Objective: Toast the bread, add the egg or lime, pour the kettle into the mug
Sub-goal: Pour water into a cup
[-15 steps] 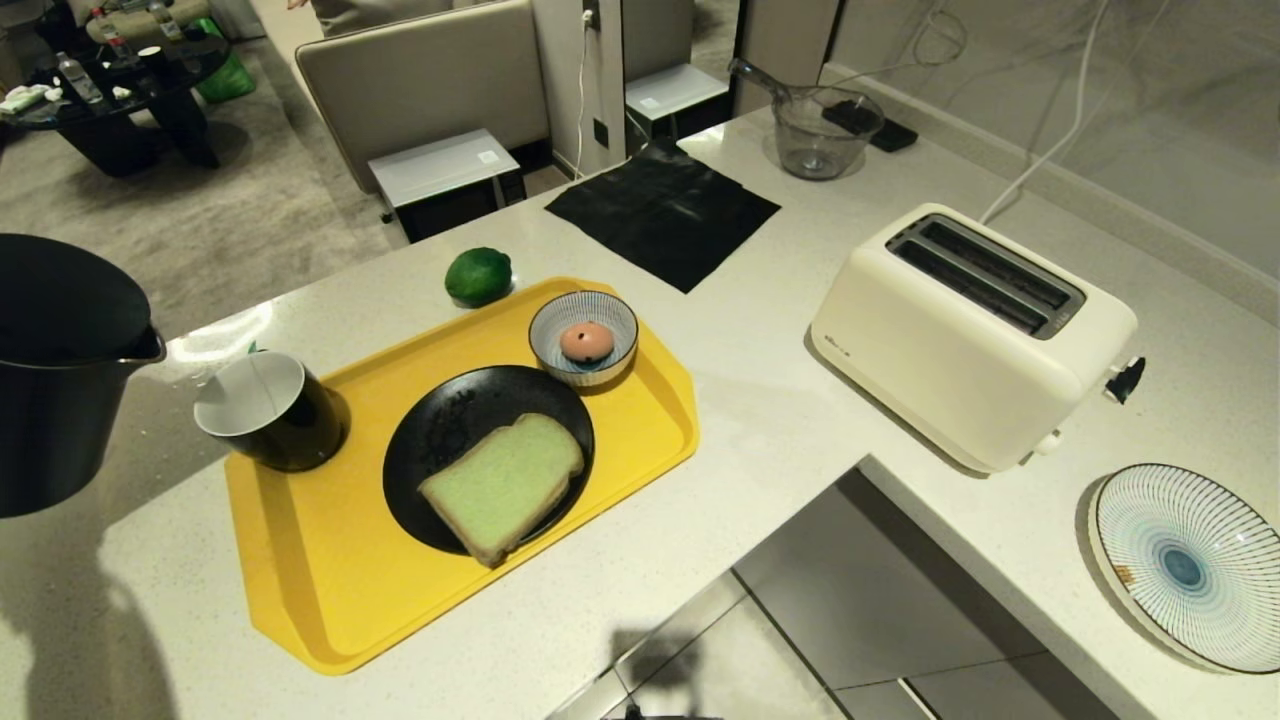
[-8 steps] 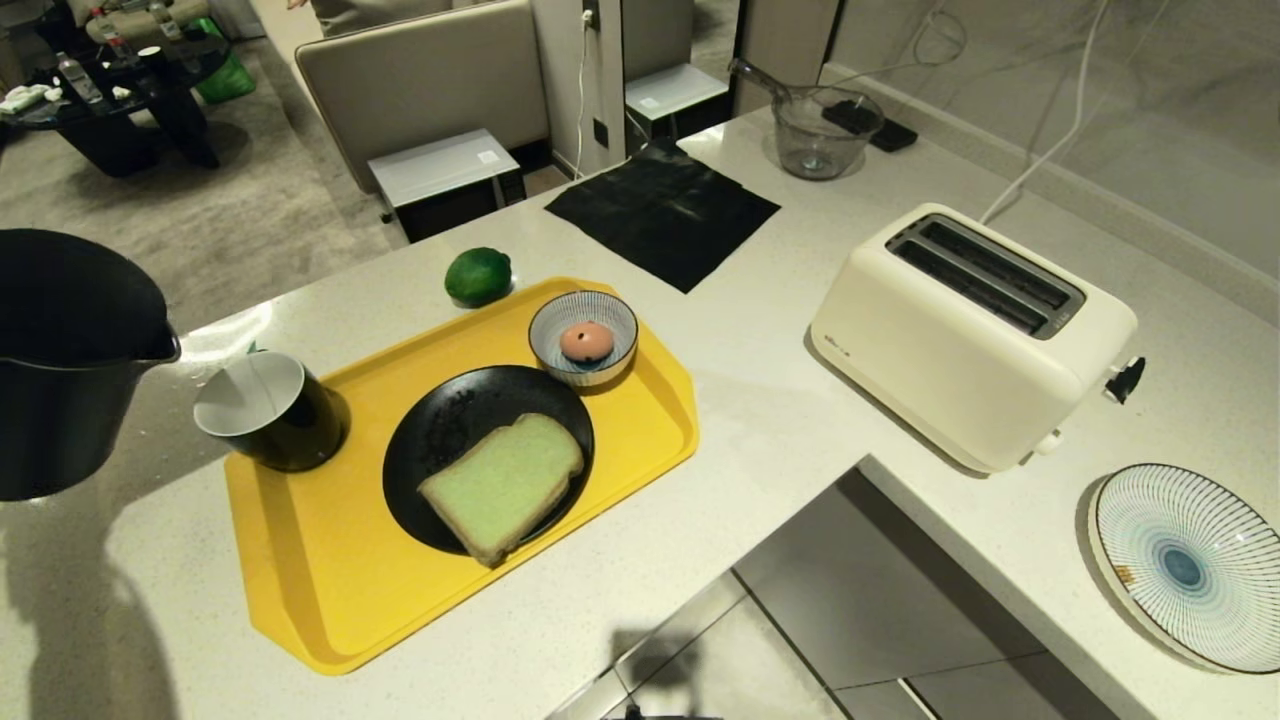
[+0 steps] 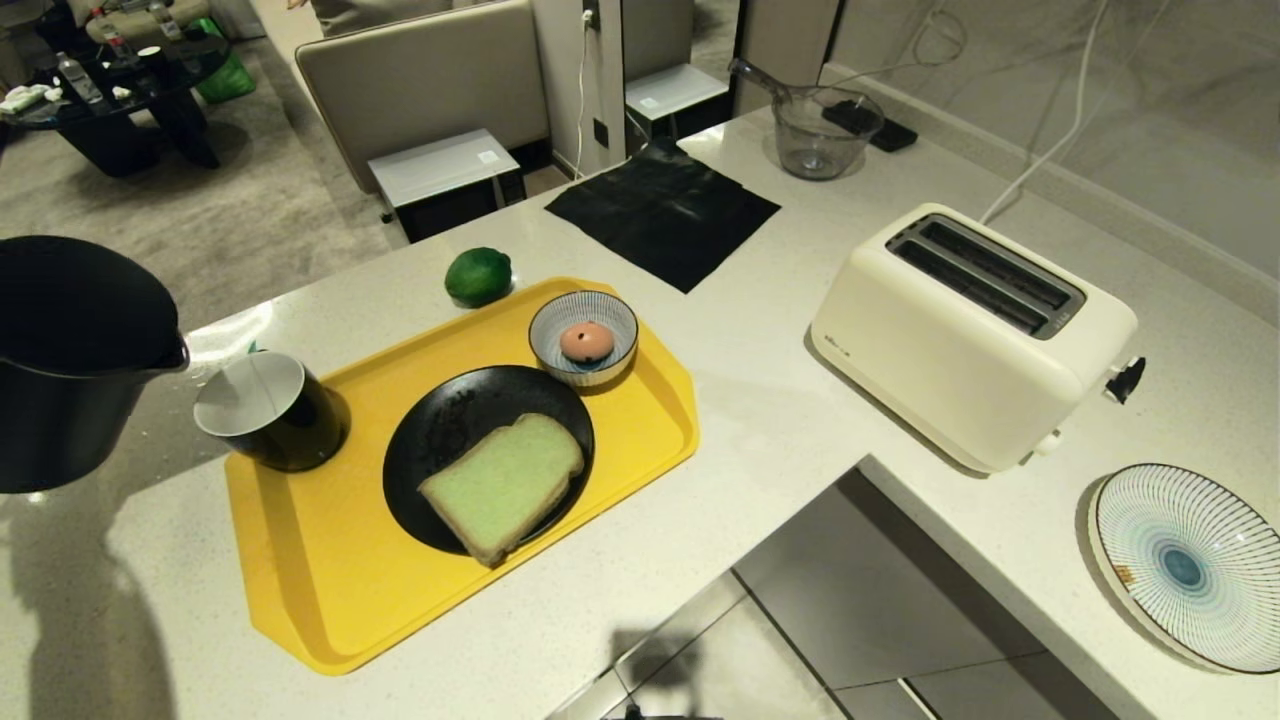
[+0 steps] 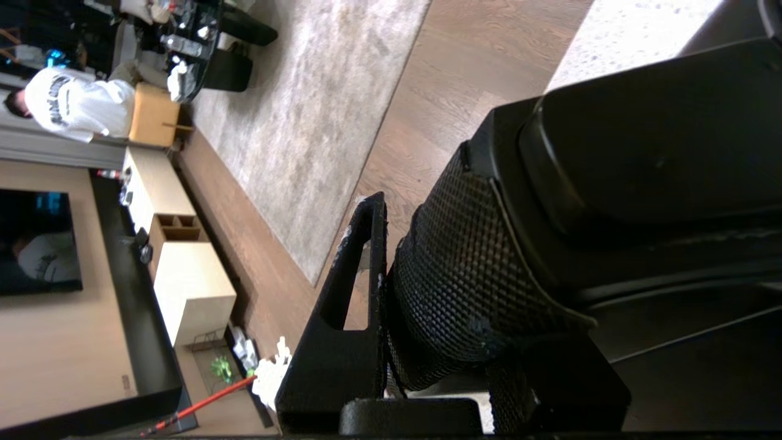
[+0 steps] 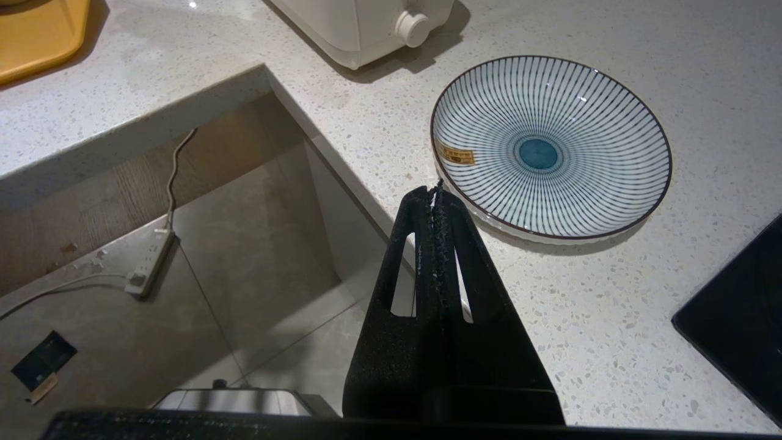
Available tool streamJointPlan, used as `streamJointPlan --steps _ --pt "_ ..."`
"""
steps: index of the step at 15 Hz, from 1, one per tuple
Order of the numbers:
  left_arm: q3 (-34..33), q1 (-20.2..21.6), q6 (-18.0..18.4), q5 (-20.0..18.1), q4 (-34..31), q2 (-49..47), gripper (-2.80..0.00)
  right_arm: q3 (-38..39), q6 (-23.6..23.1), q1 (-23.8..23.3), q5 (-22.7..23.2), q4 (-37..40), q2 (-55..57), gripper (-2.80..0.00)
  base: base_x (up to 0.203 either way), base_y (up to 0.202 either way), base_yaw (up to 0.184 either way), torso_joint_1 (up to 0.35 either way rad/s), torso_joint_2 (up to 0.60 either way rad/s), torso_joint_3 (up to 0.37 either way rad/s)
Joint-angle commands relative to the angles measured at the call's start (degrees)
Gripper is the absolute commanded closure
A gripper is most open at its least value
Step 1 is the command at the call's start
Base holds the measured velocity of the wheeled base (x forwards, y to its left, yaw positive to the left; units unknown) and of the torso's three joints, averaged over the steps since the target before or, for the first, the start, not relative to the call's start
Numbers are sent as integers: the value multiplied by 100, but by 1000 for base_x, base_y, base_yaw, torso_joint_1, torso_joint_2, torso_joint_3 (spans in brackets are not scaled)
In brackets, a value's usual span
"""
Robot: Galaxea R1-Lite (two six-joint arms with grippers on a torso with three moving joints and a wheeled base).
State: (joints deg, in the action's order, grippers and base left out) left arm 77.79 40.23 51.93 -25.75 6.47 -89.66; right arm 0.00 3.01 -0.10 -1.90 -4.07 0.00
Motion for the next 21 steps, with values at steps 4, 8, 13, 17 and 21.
streamJointPlan --steps 4,8,13,17,21 --pt "66 -284 87 107 4 -25 0 149 -2 -3 -3 -6 9 0 0 0 0 0 0 0" --pt "140 -396 178 229 -18 -13 0 149 -2 1 -3 -6 9 0 0 0 0 0 0 0" --pt "131 -465 581 289 -60 19 0 149 -2 1 -3 -6 9 0 0 0 0 0 0 0" --pt "128 -472 581 298 -67 36 0 149 -2 1 -3 -6 9 0 0 0 0 0 0 0" --pt "114 -472 581 342 -76 54 0 149 -2 1 -3 -6 9 0 0 0 0 0 0 0"
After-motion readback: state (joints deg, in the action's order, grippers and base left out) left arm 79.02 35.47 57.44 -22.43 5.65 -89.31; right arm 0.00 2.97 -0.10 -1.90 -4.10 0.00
